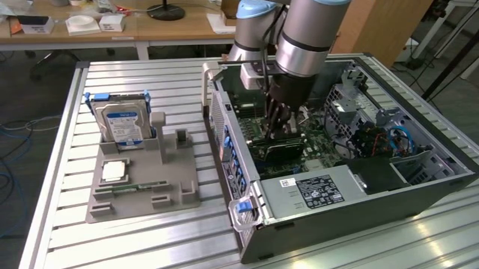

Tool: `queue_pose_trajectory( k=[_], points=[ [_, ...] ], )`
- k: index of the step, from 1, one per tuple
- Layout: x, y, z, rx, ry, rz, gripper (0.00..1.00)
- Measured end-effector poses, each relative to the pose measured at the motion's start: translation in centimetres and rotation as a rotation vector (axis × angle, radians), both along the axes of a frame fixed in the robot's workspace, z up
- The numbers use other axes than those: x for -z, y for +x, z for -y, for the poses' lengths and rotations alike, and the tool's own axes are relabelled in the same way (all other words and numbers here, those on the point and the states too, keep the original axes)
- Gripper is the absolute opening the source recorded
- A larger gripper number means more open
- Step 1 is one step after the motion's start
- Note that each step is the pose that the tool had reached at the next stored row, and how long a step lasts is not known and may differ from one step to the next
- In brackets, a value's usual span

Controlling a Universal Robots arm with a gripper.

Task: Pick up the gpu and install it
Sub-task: 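Press down on the gpu until it lock into place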

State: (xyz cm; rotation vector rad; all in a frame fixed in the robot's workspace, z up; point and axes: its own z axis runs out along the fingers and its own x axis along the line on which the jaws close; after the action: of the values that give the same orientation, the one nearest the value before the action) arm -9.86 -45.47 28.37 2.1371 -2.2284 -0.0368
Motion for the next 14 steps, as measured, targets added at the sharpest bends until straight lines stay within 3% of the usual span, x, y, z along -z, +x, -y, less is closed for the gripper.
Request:
queue_pose_trajectory(
  k=[4,14],
  points=[
    [-0.38,-0.6,0.03,0.003,-0.0002,0.0003,0.11],
    [-0.33,-4.2,0.03,0.006,-0.0065,0.0004,0.11]
  ],
)
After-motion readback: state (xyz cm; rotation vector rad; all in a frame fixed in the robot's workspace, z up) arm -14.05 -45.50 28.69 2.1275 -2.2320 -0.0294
